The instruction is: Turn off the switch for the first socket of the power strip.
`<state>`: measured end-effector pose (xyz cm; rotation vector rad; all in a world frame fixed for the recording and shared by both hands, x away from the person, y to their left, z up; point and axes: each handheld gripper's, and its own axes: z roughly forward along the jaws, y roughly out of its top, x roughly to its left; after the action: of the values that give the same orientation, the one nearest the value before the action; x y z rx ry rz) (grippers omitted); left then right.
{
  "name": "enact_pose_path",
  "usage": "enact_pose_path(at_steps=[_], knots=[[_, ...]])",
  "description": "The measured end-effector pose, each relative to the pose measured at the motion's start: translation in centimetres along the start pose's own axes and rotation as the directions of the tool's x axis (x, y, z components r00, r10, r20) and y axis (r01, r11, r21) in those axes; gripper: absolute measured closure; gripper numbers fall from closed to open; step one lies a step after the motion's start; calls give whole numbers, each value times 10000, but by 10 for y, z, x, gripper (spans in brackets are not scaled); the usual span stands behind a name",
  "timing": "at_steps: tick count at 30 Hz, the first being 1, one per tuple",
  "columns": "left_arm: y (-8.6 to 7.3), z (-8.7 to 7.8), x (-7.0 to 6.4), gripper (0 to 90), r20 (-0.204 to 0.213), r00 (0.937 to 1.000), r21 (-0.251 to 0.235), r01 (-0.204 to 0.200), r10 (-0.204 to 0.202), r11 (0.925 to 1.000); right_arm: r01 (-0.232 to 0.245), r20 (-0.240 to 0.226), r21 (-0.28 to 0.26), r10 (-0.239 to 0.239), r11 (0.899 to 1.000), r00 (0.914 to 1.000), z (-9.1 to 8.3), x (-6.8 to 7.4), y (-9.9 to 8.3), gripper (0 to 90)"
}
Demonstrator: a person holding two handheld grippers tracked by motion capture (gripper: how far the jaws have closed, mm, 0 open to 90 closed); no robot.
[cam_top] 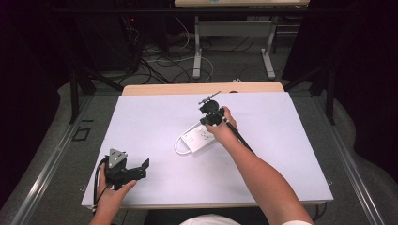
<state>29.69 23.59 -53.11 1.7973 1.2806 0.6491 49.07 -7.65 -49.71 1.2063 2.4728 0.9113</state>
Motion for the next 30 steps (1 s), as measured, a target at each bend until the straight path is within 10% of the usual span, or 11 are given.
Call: enact_pose_path(at_steps=[30], knots=[[0, 0, 0, 60, 9, 10000, 88, -5, 5, 10000, -226, -130, 338, 230, 9992, 9997, 22, -3, -4, 900]])
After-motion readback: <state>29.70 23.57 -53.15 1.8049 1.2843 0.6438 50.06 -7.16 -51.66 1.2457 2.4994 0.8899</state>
